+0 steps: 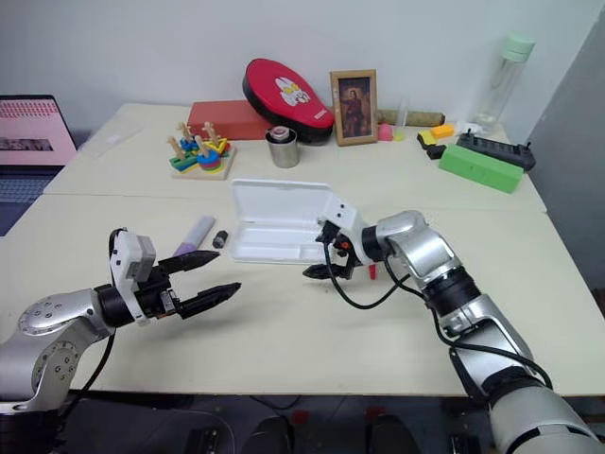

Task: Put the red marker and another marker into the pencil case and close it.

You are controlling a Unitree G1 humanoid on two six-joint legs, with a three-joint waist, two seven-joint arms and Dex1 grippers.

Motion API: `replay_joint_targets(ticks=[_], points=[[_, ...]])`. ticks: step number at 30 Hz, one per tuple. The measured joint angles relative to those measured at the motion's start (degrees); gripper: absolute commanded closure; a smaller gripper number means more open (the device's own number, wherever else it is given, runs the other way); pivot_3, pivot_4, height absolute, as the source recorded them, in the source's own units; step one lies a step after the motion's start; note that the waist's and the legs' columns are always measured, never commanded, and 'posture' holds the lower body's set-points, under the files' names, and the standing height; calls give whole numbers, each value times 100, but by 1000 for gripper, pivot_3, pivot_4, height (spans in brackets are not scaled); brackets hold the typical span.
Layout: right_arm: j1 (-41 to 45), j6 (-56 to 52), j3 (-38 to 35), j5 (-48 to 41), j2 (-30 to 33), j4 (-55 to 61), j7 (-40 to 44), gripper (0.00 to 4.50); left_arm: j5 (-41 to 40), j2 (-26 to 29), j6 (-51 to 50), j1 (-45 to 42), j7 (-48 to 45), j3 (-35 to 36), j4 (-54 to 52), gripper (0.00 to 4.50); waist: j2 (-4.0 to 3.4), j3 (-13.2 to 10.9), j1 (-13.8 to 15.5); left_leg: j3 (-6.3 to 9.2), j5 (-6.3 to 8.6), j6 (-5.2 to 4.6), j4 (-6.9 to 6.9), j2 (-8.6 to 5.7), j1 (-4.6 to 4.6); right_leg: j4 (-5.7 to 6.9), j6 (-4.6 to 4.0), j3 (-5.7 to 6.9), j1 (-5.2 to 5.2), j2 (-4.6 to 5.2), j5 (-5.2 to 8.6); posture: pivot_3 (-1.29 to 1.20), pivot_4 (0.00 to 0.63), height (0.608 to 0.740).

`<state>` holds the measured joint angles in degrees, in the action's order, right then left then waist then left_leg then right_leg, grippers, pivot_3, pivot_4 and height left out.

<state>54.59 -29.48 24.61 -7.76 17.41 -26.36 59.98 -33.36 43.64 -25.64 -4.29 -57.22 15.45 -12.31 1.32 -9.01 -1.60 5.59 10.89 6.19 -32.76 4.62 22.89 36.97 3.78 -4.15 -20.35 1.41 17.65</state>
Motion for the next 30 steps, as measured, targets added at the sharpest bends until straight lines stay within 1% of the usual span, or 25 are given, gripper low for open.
replay_joint_targets(ticks=[4,9,12,20,23,24,30], points=[[299,363,61,298,-391,-872,-2,19,-16,-4,-11,-33,54,2,-116,0,-5,-3,-35,1,0,-1,1,4,-7,11,0,0,-1,-4,0,0,150,740],[505,874,178,736,-691,-1797,-4,19,-53,-7,-69,-50,244,37,-162,0,-14,-9,-34,2,0,-1,-1,4,-7,10,1,0,0,-4,0,0,150,740],[589,1122,205,923,-807,-2091,-10,519,-85,-12,-138,-110,334,88,-165,0,-15,-9,-34,2,0,-1,0,4,-8,11,1,0,0,-4,0,0,150,740],[972,1843,21,1323,-1188,-3151,-476,2345,-186,-9,-206,-100,409,122,-193,0,-20,-12,-49,3,0,0,-1,4,-10,15,1,0,2,-4,0,0,150,740],[1005,2017,-69,1360,-1231,-3343,-524,3000,-189,-2,-248,-103,409,128,-198,0,-22,-13,-44,4,0,0,-1,4,-10,15,1,0,2,-4,0,0,150,740],[1010,2045,-91,1376,-1234,-3371,-525,3305,-189,-1,-250,-106,410,128,-198,0,-22,-13,-45,4,0,0,-1,4,-10,15,1,0,2,-4,0,0,150,740],[1023,2160,-116,1404,-1237,-3422,-486,4440,-186,7,-255,-185,410,128,-196,0,-23,-14,-43,4,-1,0,-1,4,-10,16,1,0,2,-5,0,0,150,740]])
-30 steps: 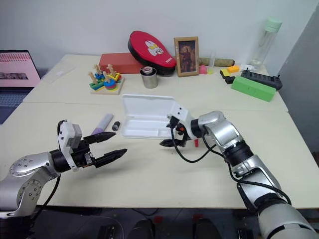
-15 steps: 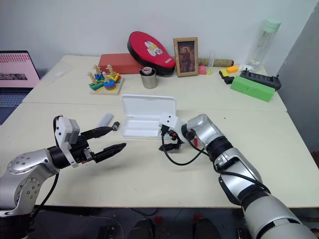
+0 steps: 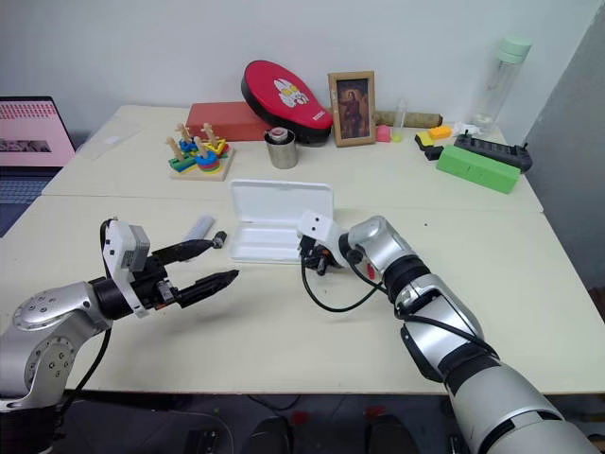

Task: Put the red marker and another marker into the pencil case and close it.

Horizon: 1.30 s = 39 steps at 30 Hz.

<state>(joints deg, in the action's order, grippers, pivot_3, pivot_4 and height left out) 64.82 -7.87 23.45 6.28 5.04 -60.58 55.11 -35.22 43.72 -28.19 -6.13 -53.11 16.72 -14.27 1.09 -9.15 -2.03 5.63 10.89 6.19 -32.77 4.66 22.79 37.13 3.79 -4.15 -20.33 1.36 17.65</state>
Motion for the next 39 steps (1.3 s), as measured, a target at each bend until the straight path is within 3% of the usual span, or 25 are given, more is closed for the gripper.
replay_joint_targets(ticks=[10,16,19,24,39], points=[[-277,-34,-79,37,235,712,366,4440,19,2,-2,-155,-2,-12,22,0,-1,-1,2,0,0,0,1,0,4,-4,0,0,0,0,0,0,150,740],[-1148,-495,5,-79,794,2773,1064,4440,-6,5,-60,220,-2,67,-124,0,4,2,6,-2,2,1,2,-1,4,-6,-2,-1,0,2,1,0,150,740],[-1909,-1037,156,-83,1159,4298,1254,4440,-84,74,-193,933,-32,388,-399,0,2,1,8,-2,2,1,4,2,4,-6,-6,0,-4,0,5,0,150,740],[-2424,-1363,359,-78,1503,5306,1347,4440,-183,226,-279,1371,-100,866,-582,0,-2,-2,10,-4,1,2,-2,2,1,-10,17,-2,-3,2,14,0,150,740],[-2592,-1503,678,-72,1449,5602,1120,4440,-265,235,-387,1197,-46,838,-657,0,4,2,16,-4,1,2,-4,2,1,-11,2,-2,-1,1,2,0,150,740]])
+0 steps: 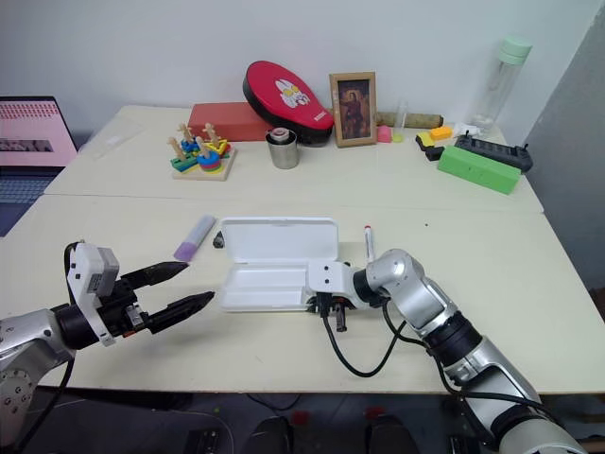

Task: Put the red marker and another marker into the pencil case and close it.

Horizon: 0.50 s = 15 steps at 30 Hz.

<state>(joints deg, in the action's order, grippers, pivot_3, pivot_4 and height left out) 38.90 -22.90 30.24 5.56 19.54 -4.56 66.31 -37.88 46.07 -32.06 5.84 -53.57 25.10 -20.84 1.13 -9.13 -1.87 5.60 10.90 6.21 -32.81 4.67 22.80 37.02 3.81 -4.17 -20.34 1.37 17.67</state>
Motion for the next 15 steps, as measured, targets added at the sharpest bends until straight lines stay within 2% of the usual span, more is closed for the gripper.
replay_joint_targets(ticks=[7,8,15], points=[[-22,-264,35,-6,-23,74,-157,4440,2,-1,-1,-101,18,-119,0,0,0,0,2,0,0,0,0,0,0,0,0,0,-1,0,1,0,150,740],[-37,-292,38,-8,-18,130,-159,3951,2,-1,-1,-109,18,-126,1,0,0,0,0,0,0,0,0,0,0,0,0,0,0,0,1,0,150,740],[-113,-688,-17,-230,-32,597,-196,2305,1,0,-1,-260,0,-244,15,0,0,0,2,1,0,0,0,0,0,1,0,0,0,0,1,0,150,740]])
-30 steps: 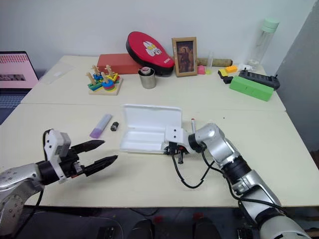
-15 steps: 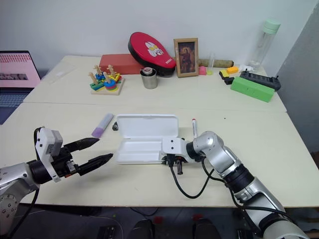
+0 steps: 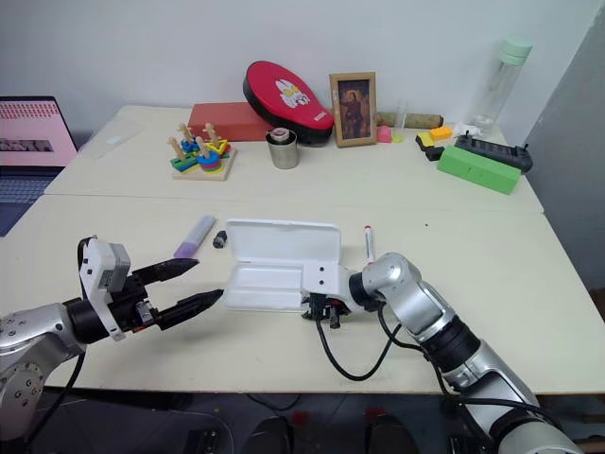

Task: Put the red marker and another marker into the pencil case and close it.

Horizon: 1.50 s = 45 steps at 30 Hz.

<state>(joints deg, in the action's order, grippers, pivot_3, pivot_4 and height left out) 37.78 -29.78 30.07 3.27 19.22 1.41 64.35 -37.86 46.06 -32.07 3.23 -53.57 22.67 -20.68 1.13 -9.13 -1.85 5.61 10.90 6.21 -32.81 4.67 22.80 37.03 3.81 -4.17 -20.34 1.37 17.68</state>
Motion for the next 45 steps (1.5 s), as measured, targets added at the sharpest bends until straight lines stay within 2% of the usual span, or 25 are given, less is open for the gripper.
replay_joint_targets(ticks=[5,7,10,15,21,31,35,38,45], points=[[-1,-857,-637,-498,30,620,-191,1120,-1,-1,-6,-241,-38,-244,23,0,2,1,13,1,0,0,0,-1,2,0,0,1,2,0,0,0,150,740],[-63,-1358,-1022,-725,78,966,-378,775,-1,-1,-9,-344,-87,-395,-1,0,5,3,19,2,0,0,0,-1,2,-1,0,1,2,0,0,0,150,740],[-310,-2212,-1699,-907,185,1317,-958,120,18,-17,-10,-502,-117,-791,-97,0,12,7,24,1,0,0,0,-2,2,-3,-1,0,3,1,0,0,150,740],[-594,-2536,-2049,-486,183,1222,-2318,55,6,-155,-13,-998,-94,-1149,-117,0,22,14,-1,-2,0,0,-1,-2,2,-2,1,-4,0,1,0,0,150,740],[-671,-2927,-2505,-223,-819,958,-3963,55,59,-772,-35,-1631,126,-1906,-108,0,23,16,-7,1,0,-1,0,-3,6,2,-1,-4,1,-1,-2,0,150,740],[-813,-2891,-2461,-221,-1035,487,-4715,55,247,-972,0,-1906,167,-2227,-12,0,23,16,-5,1,0,-2,0,-4,4,0,-2,-3,4,0,-2,0,150,740],[-879,-2674,-2363,-234,-995,321,-4728,789,258,-1017,12,-1983,165,-2229,53,0,23,17,-7,1,0,-2,-1,-4,1,1,-1,-3,6,0,-1,0,150,740],[-878,-2554,-2289,-238,-958,264,-4719,1685,281,-1020,60,-1976,148,-2229,78,0,24,18,1,2,0,-2,-1,-4,0,1,0,-3,8,0,-2,0,150,740],[-811,-2444,-2258,-297,-930,93,-4721,3399,299,-1020,167,-1967,140,-2227,101,0,26,19,14,5,0,-2,-4,-5,1,0,4,-2,10,0,-4,0,150,740]])
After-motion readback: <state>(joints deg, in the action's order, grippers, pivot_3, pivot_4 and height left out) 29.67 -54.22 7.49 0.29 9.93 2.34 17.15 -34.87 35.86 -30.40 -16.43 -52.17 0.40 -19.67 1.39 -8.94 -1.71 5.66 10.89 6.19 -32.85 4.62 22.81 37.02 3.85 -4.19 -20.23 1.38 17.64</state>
